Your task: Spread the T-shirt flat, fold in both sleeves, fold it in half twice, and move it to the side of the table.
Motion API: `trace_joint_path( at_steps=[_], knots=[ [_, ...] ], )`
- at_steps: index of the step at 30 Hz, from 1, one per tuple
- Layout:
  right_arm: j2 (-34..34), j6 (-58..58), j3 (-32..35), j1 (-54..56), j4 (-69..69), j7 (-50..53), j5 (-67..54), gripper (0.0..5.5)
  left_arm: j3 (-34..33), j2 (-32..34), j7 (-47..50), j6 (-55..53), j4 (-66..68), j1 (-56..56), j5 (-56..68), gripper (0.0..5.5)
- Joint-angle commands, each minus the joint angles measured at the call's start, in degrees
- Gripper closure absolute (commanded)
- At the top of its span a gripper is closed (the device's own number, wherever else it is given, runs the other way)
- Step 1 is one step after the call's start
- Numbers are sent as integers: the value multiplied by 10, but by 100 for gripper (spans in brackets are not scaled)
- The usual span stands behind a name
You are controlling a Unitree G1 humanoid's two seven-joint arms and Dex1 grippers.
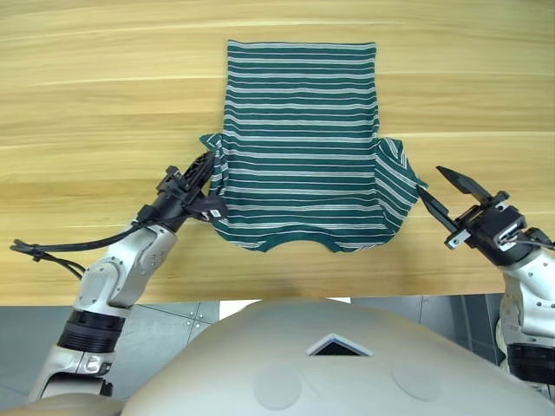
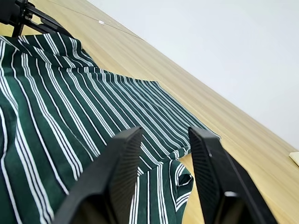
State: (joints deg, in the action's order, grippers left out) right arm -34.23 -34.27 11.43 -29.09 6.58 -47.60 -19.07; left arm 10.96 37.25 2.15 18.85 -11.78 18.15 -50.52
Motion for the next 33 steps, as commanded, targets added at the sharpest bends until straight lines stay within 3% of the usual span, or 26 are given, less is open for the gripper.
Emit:
trace_joint_path(
  at_steps=[1,11,26,30,33],
  knots=[
    [-3,-4,-2,1,0,-5,6,364,12,-9,14,10,-1,-14,-14,548],
    [-1,-5,-12,4,-4,-4,11,364,77,-18,-15,44,58,-48,-14,548],
    [-4,-3,-15,6,-11,-3,14,364,109,-72,-43,43,91,-80,41,301],
    [-25,-15,45,3,-22,28,55,364,111,-44,-58,51,81,-57,35,253],
    [-54,-51,102,2,-55,84,197,364,100,-18,-83,63,49,-18,68,253]
  ],
)
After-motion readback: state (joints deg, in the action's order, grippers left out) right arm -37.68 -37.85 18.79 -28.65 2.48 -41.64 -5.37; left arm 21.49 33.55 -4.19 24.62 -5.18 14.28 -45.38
